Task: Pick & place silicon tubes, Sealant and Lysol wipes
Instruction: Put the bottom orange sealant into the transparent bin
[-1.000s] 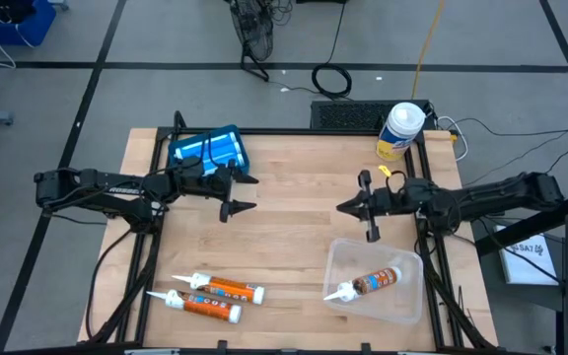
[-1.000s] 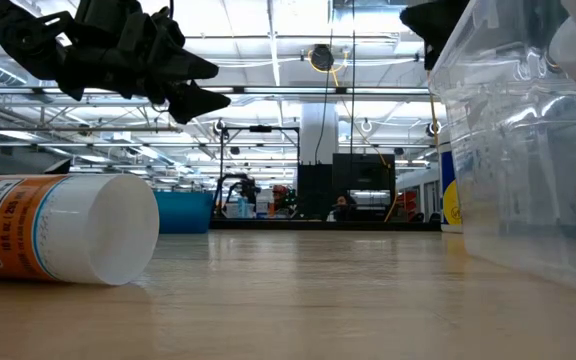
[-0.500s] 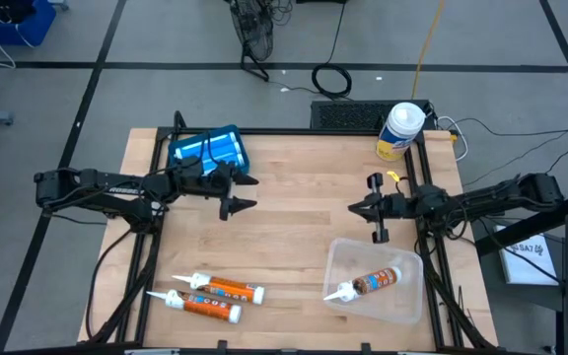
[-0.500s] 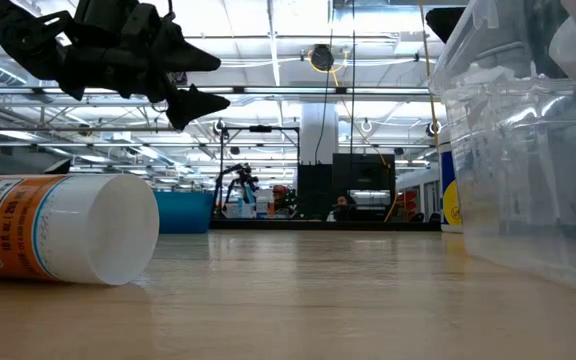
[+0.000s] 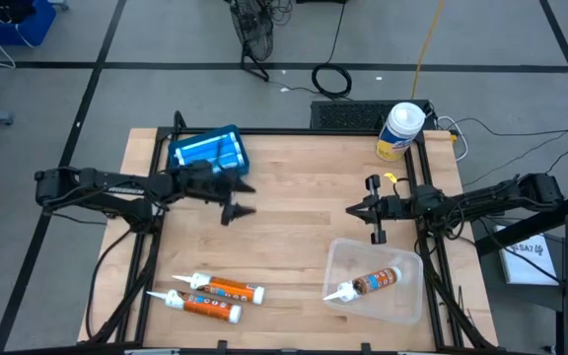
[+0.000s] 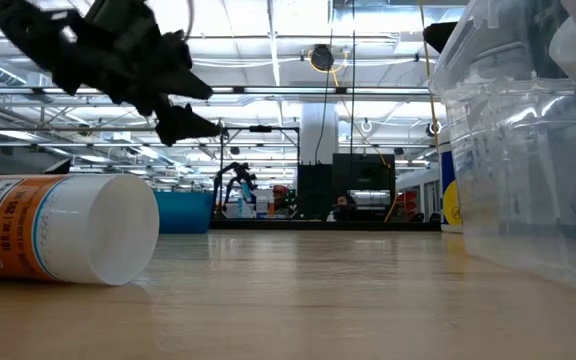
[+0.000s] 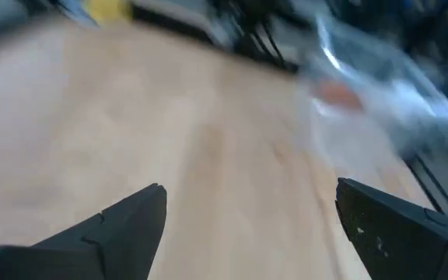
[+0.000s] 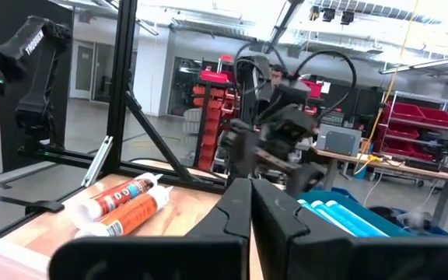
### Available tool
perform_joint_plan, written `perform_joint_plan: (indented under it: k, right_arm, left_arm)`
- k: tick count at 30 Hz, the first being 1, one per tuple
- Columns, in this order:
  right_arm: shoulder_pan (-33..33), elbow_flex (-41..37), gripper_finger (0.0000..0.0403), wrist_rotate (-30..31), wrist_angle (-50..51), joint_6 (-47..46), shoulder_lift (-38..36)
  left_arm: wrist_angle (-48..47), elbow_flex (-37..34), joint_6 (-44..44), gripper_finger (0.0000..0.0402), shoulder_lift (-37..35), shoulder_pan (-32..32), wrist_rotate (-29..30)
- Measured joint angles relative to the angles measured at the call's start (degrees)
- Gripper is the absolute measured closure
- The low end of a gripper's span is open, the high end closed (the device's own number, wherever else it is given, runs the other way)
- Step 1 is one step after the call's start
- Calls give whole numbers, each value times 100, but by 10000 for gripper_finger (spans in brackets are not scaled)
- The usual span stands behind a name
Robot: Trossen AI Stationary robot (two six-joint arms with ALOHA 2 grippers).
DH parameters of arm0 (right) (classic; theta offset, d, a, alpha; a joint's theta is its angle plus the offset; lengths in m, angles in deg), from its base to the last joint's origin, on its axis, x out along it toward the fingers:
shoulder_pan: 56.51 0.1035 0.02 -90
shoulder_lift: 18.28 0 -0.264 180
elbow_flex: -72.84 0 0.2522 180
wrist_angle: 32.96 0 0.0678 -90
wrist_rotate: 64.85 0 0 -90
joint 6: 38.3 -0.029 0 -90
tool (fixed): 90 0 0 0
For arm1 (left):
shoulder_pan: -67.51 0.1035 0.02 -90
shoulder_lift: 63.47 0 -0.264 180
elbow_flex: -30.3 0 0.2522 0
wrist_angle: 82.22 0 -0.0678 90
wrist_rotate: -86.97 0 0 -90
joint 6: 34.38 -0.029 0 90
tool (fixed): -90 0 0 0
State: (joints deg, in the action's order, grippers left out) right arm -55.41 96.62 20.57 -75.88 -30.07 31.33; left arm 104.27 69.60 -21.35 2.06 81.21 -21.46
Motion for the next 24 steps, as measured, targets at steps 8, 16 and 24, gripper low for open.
perform_joint_plan:
  k: [8, 16, 24]
  right_arm:
    - [0, 0, 403, 0, 6, 0, 0]
    - [2, 0, 403, 0, 2, 11, 0]
    - [2, 0, 403, 0, -2, 18, 0]
  left_arm:
    - [-3548, 2070, -347, 37, 422, -2204, 1828]
    - [-3970, 3200, 308, 37, 1321, -4496, 3026]
    - [-4047, 3313, 2915, 37, 2180, -5432, 2798]
